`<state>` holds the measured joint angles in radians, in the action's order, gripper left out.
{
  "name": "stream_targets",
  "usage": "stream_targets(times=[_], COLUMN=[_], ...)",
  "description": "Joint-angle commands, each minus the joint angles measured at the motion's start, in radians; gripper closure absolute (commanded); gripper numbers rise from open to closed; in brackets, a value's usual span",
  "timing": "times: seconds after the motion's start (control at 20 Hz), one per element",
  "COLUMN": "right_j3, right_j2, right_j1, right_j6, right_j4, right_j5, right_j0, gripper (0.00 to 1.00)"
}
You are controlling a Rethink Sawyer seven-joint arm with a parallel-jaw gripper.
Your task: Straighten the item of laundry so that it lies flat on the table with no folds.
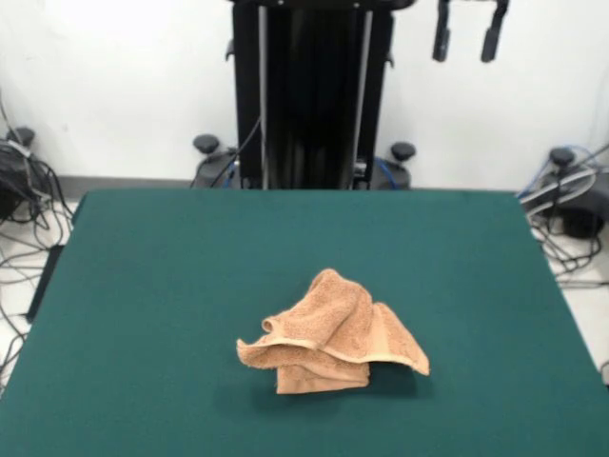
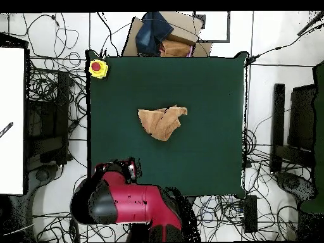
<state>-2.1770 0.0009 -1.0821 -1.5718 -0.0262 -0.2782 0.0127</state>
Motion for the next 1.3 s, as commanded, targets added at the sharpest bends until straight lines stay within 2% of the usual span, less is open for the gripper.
stream_targets(times=[0.05,0.35,0.65,1.3], right_j3=[-0.005,0.095,0.187,0.297], right_j2=[-0.025,-0.056,-0.041,0.024], right_j1=[0.122,0.193,0.251,0.342], right_j6=[-0.149,-0.126,-0.089,-0.04], right_j4=[-0.06,-0.084,-0.11,-0.136], right_j5=[0.036,-0.004,-0.029,-0.057], right_j0=[0.006,-0.011,0.007,0.091], gripper=[0.0,0.0,0.0,0.0])
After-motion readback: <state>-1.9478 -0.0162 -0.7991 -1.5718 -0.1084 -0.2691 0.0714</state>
